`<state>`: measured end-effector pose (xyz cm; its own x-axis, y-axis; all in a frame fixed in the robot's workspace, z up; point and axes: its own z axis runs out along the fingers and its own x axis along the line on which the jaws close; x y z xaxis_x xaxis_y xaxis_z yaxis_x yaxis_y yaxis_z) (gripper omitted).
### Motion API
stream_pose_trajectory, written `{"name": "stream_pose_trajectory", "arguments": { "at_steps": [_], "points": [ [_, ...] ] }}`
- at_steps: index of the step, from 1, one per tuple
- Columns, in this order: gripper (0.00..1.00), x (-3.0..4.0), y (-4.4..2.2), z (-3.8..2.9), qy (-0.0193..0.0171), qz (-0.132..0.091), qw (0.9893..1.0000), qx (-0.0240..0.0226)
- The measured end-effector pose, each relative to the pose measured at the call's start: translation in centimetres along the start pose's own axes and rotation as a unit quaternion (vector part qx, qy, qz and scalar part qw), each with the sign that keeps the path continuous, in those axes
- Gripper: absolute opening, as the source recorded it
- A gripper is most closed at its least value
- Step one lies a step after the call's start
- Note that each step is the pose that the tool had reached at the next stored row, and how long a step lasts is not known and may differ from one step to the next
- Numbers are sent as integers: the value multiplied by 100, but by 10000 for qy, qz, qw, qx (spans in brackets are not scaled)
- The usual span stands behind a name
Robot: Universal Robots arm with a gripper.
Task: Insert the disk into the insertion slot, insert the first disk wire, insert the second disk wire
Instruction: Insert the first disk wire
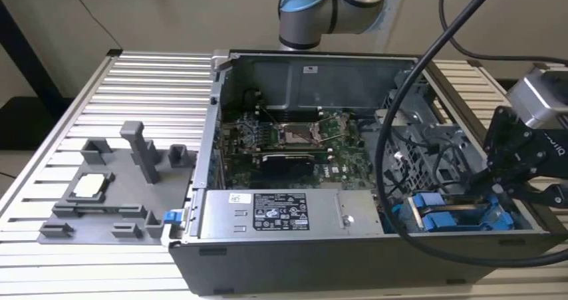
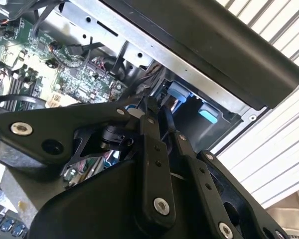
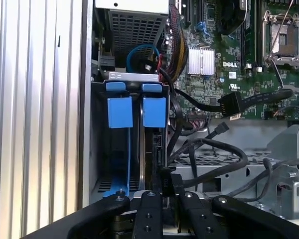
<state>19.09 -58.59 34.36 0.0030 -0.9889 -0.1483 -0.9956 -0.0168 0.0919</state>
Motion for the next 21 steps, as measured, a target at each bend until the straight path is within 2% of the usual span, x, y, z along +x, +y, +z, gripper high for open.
{"name": "stream_pose_trajectory", "arguments": {
  "at_steps": [4,9,21],
  "points": [
    [19,3,-1,17,-6,20,10000,3],
    [19,6,-4,27,-69,16,10000,3],
    [19,36,-11,42,-80,90,9999,15]
  ]
}}
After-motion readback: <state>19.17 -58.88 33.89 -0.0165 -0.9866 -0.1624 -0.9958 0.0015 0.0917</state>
